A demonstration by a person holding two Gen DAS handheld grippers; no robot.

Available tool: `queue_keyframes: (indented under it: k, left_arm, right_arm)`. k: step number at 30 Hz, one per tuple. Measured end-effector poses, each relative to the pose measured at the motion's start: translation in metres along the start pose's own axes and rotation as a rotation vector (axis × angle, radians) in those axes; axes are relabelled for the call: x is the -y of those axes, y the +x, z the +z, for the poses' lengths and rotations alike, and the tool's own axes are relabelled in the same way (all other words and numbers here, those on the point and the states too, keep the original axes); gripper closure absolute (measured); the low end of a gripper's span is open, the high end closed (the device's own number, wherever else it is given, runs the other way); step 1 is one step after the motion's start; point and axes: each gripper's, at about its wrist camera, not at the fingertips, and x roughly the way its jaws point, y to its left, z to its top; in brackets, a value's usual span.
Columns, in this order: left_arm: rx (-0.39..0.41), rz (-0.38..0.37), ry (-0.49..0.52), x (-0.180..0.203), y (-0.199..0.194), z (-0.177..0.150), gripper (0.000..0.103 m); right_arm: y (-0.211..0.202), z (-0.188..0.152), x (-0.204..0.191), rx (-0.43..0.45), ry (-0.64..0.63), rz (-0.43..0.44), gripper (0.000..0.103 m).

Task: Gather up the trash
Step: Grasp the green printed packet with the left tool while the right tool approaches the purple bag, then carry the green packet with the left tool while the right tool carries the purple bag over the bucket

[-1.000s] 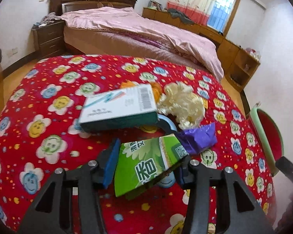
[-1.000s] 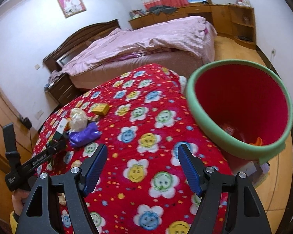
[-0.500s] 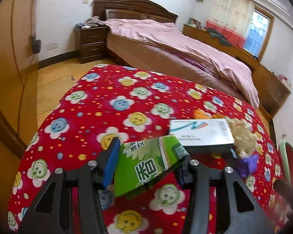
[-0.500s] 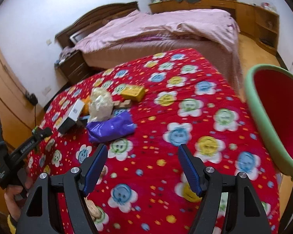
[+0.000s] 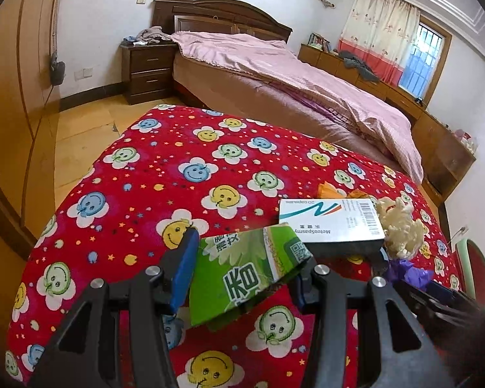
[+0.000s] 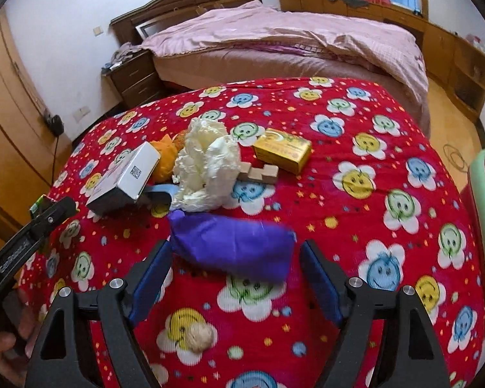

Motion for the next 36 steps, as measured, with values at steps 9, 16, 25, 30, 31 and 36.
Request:
queue_keyframes:
  k: [9, 16, 25, 30, 31, 36]
  left_arm:
    - [0.007, -0.016, 0.003, 0.002, -0.001, -0.001, 0.053]
    - [0.017, -0.028, 0.014, 0.006, -0.002, -0.001, 0.053]
    - [0.039, -0.04, 0.029, 0.012, -0.005, -0.001, 0.053]
    - [0.048, -0.048, 0.05, 0.02, -0.015, -0.002, 0.053]
    - [0.051, -0.05, 0.058, 0.023, -0.018, -0.002, 0.053]
    - [0.051, -0.089, 0.076, 0.037, -0.033, -0.002, 0.053]
  right_arm:
    - [0.002, -0.005, -0.006, 0.047, -0.012, -0.02, 0.03]
    - [-0.013, -0.01, 0.01, 0.072, 0.04, -0.001, 0.052]
    - [-0.053, -0.021, 0.033, 0.122, 0.1, 0.027, 0.055]
    - [-0.077, -0.034, 0.05, 0.141, 0.146, 0.026, 0.055]
    - [-0.081, -0.037, 0.054, 0.145, 0.154, 0.022, 0.055]
    - [-0.109, -0.048, 0.085, 0.19, 0.223, -0.015, 0.055]
